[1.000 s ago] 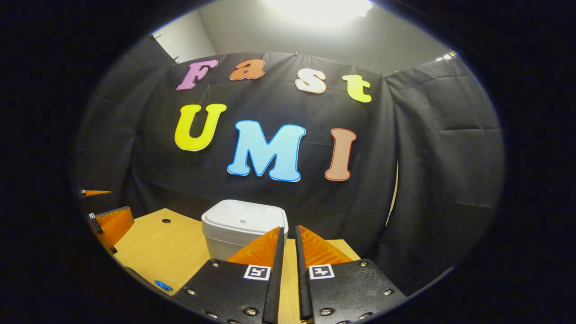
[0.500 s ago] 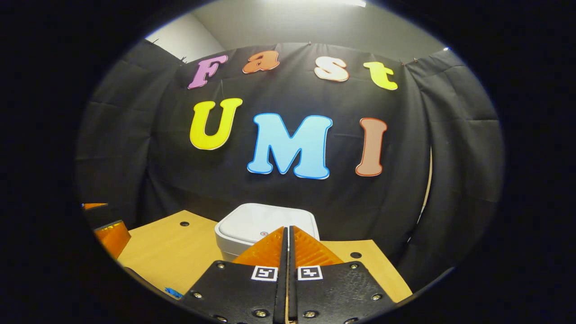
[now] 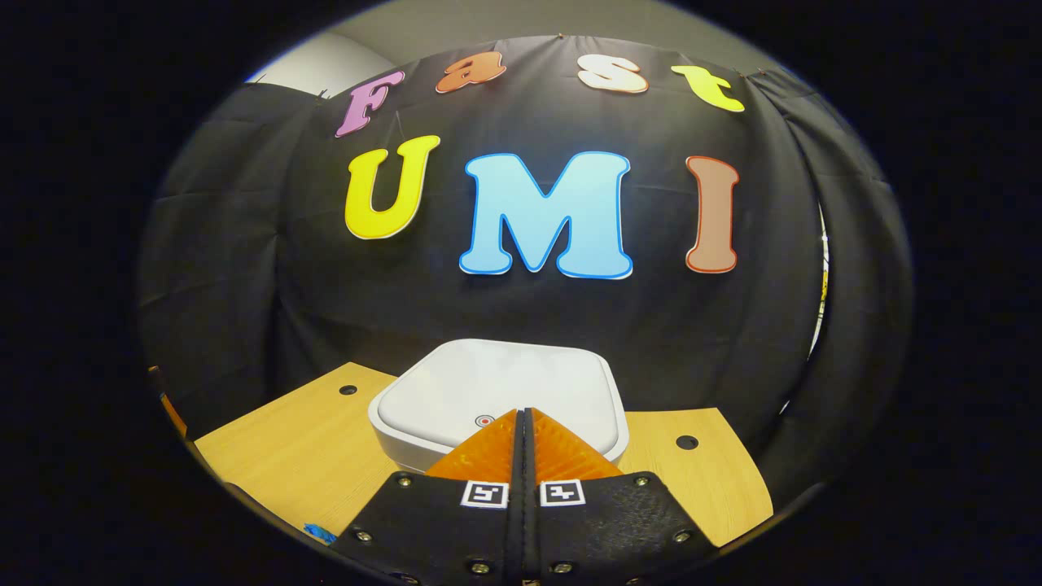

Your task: Press the lid of the desktop garbage bin to open it, pick up the crumpled paper on the desktop and throw it into the bin, then pick up the pop can on the desktop and drop it into the bin, and finally close the garbage bin lid.

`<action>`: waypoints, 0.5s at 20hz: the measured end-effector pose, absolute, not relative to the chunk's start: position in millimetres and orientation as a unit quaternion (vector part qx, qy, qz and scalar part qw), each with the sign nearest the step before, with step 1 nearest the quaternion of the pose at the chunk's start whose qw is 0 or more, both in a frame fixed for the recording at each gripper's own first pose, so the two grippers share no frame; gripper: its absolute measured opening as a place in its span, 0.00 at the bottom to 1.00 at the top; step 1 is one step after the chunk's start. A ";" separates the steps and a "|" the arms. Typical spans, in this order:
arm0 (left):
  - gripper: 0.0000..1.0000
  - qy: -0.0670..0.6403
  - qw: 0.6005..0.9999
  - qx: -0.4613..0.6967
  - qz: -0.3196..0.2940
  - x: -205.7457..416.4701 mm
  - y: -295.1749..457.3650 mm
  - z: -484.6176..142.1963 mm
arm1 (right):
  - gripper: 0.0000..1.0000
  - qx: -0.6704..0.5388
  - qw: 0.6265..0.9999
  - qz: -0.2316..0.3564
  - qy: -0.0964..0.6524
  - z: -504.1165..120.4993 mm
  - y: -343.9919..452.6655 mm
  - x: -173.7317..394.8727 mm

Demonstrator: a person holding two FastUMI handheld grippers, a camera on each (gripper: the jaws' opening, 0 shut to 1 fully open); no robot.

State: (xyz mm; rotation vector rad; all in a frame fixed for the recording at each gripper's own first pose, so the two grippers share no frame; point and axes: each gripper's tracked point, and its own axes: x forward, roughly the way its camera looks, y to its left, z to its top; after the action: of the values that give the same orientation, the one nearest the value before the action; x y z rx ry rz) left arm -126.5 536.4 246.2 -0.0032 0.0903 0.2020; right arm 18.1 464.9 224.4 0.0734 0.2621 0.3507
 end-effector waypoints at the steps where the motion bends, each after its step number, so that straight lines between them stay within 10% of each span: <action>1: 0.95 0.045 0.994 0.000 0.101 -124.6 537.4 244.5 | 0.00 0.039 0.976 0.170 0.132 224.2 463.5 21.3; 10: 0.96 0.054 0.998 0.001 0.043 -98.8 549.3 236.9 | 0.00 0.038 0.976 0.144 0.157 213.6 458.4 23.7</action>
State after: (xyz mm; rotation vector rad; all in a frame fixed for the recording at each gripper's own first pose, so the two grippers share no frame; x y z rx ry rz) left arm -98.8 549.3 236.9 0.0014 0.1090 0.0864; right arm 23.7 458.4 213.6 0.0767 0.3167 0.2903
